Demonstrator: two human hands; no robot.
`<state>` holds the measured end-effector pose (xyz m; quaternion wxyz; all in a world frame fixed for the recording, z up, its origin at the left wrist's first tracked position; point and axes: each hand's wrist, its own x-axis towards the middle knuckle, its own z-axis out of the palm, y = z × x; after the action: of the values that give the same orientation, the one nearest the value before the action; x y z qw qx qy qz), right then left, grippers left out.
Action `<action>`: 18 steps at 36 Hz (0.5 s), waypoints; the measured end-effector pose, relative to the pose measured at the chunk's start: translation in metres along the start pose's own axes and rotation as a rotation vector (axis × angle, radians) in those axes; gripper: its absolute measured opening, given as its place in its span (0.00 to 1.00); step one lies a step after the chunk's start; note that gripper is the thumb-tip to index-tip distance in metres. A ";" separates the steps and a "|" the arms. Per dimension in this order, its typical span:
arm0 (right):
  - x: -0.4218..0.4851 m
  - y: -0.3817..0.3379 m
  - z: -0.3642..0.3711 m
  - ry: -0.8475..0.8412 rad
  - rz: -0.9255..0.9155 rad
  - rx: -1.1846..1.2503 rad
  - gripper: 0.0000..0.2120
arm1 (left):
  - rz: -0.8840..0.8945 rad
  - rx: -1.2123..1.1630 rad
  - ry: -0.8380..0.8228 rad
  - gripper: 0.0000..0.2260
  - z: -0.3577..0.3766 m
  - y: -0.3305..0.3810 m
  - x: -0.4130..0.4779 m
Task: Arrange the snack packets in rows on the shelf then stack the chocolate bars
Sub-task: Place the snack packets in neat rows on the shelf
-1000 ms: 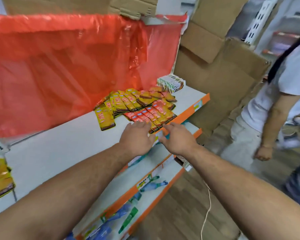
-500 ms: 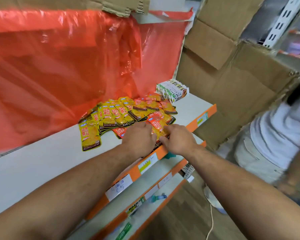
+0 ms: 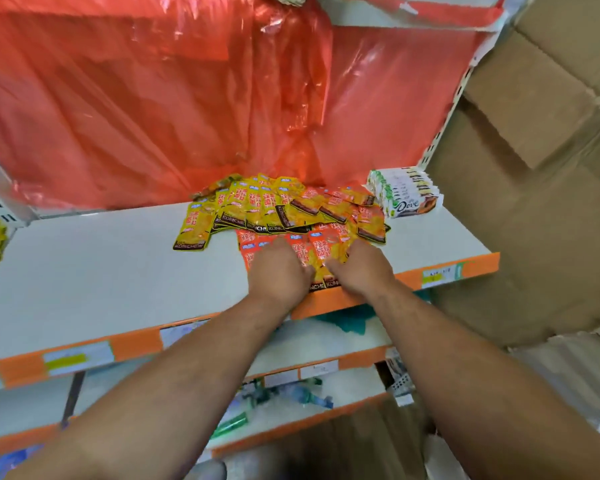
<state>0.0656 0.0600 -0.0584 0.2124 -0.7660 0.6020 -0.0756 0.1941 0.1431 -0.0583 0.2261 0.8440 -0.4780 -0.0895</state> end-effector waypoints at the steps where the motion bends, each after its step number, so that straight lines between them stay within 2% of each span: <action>1: 0.001 0.002 0.001 -0.005 0.002 0.018 0.28 | -0.017 0.006 0.018 0.20 0.002 0.002 -0.002; 7: 0.007 0.007 0.004 -0.026 0.004 0.065 0.36 | -0.116 0.023 0.063 0.23 0.010 0.010 -0.007; 18: 0.012 0.012 0.001 -0.077 -0.012 0.046 0.36 | -0.233 0.003 0.045 0.16 0.011 0.017 -0.005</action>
<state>0.0589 0.0463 -0.0660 0.2526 -0.7667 0.5870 -0.0614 0.1741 0.1366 -0.0603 0.2237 0.8959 -0.3716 -0.0957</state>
